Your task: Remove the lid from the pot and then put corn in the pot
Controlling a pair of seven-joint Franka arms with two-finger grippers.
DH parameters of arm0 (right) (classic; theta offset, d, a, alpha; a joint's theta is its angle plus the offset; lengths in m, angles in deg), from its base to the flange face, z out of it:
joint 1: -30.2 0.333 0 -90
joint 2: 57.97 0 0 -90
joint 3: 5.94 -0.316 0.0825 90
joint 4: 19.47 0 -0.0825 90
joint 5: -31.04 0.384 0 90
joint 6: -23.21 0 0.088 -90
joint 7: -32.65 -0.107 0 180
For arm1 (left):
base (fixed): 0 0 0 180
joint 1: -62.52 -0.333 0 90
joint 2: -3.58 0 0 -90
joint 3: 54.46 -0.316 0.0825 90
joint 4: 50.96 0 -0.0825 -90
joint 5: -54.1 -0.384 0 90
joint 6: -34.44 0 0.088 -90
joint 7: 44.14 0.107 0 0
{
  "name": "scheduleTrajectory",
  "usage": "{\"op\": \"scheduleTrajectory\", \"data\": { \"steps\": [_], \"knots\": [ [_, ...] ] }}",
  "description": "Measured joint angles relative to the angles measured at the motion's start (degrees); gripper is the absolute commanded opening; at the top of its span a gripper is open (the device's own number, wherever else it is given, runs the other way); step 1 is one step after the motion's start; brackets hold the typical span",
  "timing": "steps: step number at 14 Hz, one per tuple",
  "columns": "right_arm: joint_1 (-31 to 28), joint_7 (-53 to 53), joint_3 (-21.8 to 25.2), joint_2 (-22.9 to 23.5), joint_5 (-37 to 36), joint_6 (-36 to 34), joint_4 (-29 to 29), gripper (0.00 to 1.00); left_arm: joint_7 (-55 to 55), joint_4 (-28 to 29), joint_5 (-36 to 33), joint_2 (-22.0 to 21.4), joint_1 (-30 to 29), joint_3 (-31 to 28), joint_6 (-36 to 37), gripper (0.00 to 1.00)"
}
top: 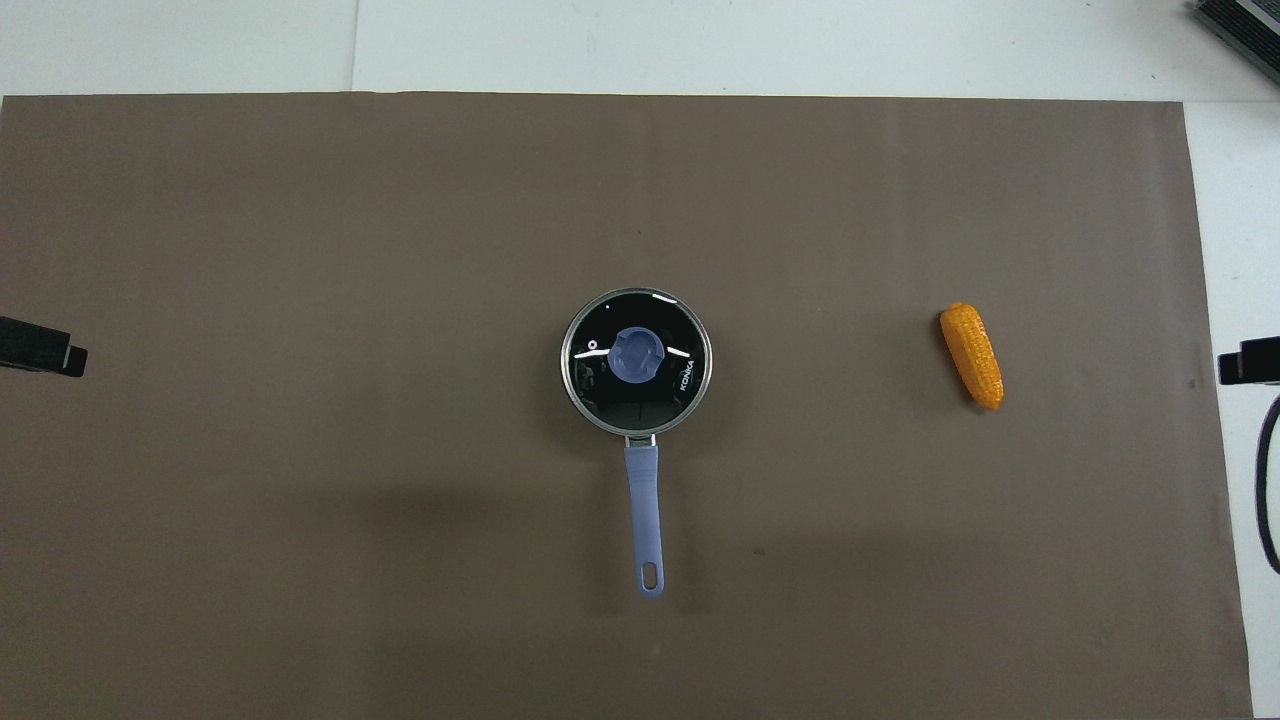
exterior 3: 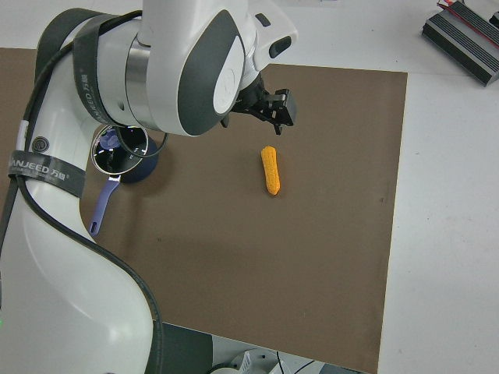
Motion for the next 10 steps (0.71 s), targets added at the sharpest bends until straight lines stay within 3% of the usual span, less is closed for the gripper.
{"op": "scheduleTrajectory", "data": {
  "steps": [10],
  "knots": [
    [0.01,0.0,-0.18,-0.07,0.05,0.0,0.0,1.0,-0.04,1.89,0.0,-0.92,0.34,0.5,3.07,1.0]
  ]
}}
